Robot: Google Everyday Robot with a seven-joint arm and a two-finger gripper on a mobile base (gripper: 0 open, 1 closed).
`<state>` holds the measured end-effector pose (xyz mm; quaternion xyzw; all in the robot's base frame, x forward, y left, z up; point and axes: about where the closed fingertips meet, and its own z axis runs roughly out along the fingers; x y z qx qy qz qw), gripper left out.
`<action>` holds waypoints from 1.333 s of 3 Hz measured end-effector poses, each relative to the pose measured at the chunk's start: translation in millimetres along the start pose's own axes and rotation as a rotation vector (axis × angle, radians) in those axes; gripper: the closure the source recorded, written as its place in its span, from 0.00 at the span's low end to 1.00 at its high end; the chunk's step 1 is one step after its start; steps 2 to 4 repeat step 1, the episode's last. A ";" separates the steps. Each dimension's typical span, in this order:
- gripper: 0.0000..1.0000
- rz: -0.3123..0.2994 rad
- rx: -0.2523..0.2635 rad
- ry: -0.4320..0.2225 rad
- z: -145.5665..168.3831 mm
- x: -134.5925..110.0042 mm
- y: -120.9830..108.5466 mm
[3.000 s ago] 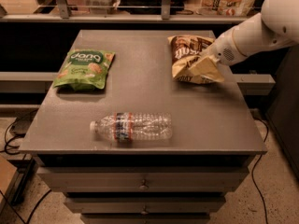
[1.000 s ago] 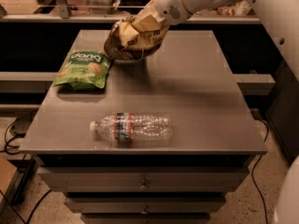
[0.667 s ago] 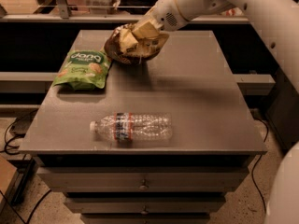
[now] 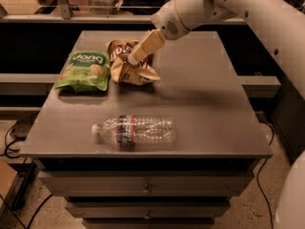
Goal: Move brown chip bag near green rice chip bag
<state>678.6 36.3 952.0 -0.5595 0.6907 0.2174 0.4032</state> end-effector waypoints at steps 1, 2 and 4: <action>0.00 0.000 0.000 0.000 0.0 0.0 0.0; 0.00 0.000 0.000 0.000 0.0 0.0 0.0; 0.00 0.000 0.000 0.000 0.0 0.0 0.0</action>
Offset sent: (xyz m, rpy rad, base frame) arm 0.0000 0.0000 0.0000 0.0000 0.0000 0.0000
